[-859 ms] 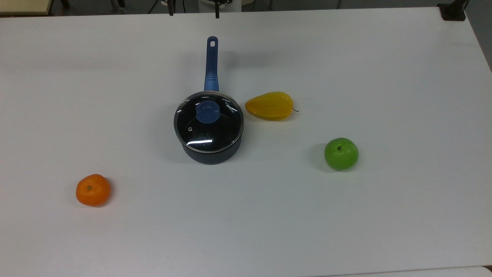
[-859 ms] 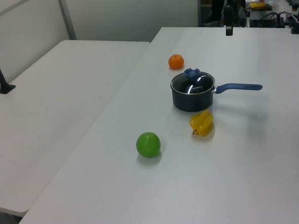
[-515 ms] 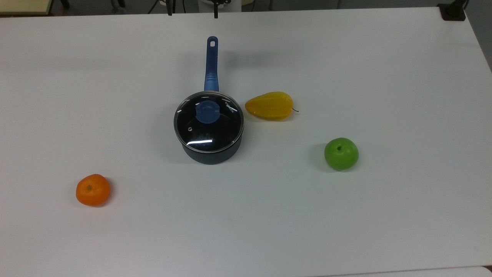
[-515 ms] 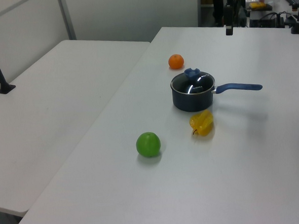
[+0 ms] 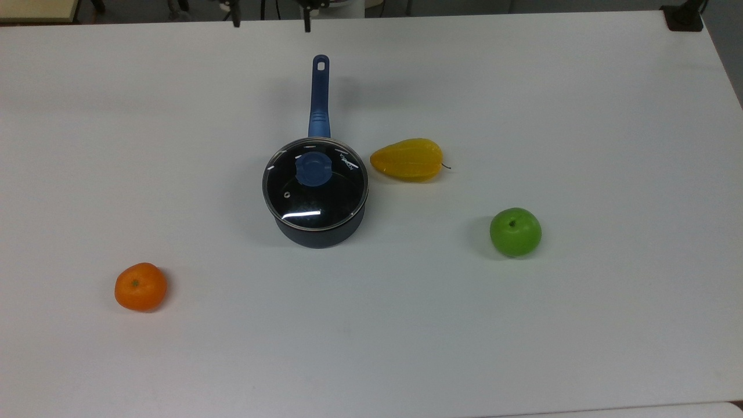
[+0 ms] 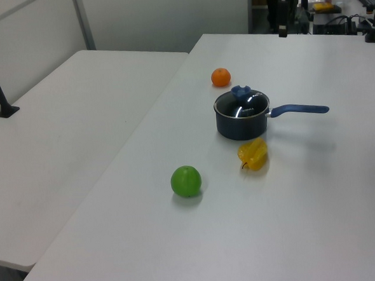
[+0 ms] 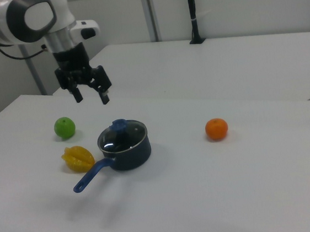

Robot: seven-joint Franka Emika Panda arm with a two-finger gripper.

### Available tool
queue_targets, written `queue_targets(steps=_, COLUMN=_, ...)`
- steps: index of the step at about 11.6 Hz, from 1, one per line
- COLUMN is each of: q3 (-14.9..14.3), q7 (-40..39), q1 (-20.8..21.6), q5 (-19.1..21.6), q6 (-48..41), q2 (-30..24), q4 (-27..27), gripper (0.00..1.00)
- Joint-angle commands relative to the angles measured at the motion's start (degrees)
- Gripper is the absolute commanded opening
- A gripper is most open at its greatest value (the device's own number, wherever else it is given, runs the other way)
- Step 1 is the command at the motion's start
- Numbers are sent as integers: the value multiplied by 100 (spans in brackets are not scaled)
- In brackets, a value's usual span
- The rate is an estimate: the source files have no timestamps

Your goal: Open lid

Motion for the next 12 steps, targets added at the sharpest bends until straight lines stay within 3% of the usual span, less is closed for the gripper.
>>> queue_targets(steps=1, q3=-20, q7=-296, q1=-255, q5=159, q6=120, q2=755, q4=616, gripper=100)
queue_targets(steps=5, q3=24, q7=-208, q1=-194, q5=352, q6=1094, q2=1477, q4=740, gripper=100)
queue_targets(steps=7, q3=42, q7=-95, q1=60, q5=317, q6=1490, q2=1784, q4=731, gripper=100)
queue_targets(steps=12, q3=50, q7=-6, q1=281, q5=229, q6=1606, q2=2136, q4=714, gripper=100)
